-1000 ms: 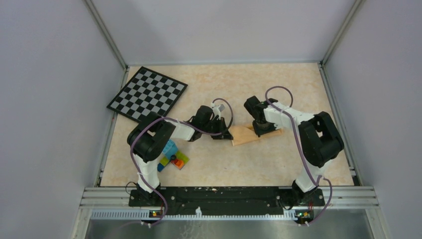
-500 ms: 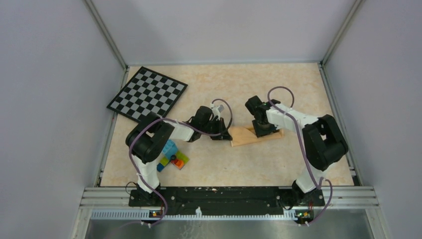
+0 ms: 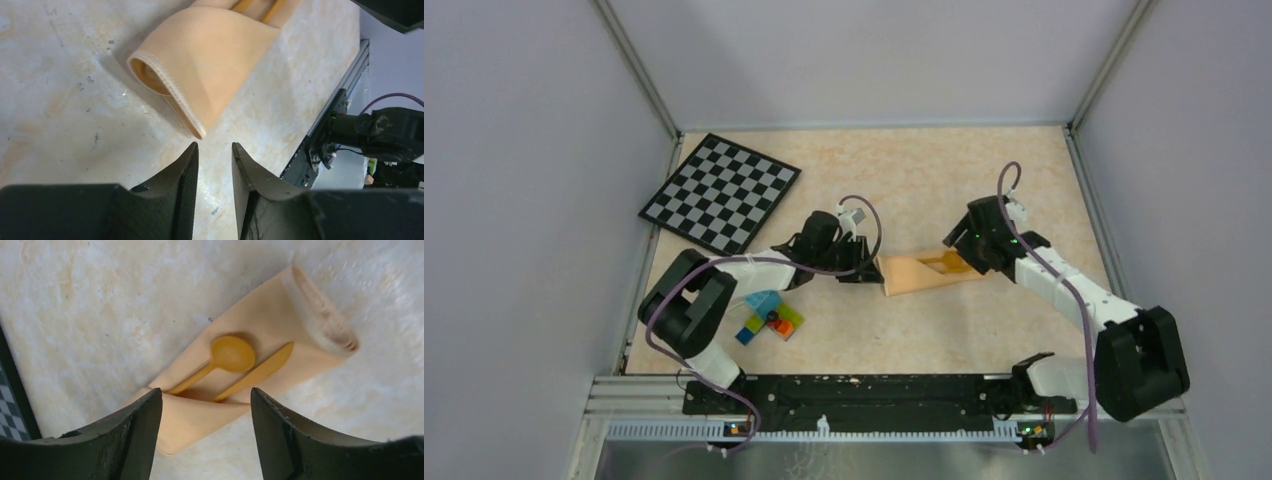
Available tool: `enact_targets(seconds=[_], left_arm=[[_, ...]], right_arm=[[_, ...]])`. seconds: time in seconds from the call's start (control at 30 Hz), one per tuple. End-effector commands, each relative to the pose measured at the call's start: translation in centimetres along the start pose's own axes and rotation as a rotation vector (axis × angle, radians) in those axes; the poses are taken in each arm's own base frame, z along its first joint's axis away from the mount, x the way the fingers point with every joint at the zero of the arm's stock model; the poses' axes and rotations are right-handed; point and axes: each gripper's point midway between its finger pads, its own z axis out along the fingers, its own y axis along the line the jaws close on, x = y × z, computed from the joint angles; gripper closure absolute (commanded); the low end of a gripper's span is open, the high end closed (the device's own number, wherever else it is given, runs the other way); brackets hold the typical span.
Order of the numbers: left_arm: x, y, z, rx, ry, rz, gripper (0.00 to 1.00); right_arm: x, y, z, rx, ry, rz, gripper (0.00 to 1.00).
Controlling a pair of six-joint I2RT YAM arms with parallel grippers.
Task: Fold the napkin into a case and place the utensils inside
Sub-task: Insert the knife into the folded napkin.
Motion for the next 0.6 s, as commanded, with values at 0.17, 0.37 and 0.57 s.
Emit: enact_targets(seconds=[0.17, 0.37, 0.57], left_arm=[[-3.3, -5.3, -0.6, 0.156, -0.027, 0.042, 0.78], [-5.0, -3.5, 3.0, 0.124, -0.028, 0.000, 0.83], [-3.6, 1.1, 4.8, -0.006, -0.013, -0.028, 0.84]], right_arm=[[-3.6, 0.8, -1.9, -0.611, 0.094, -0.390, 0.35], [-3.3, -0.3, 0.4, -0.657, 0.182, -0.313, 0.46], [-2.5, -4.0, 3.4, -0.579, 0.220, -0.230, 0.54]])
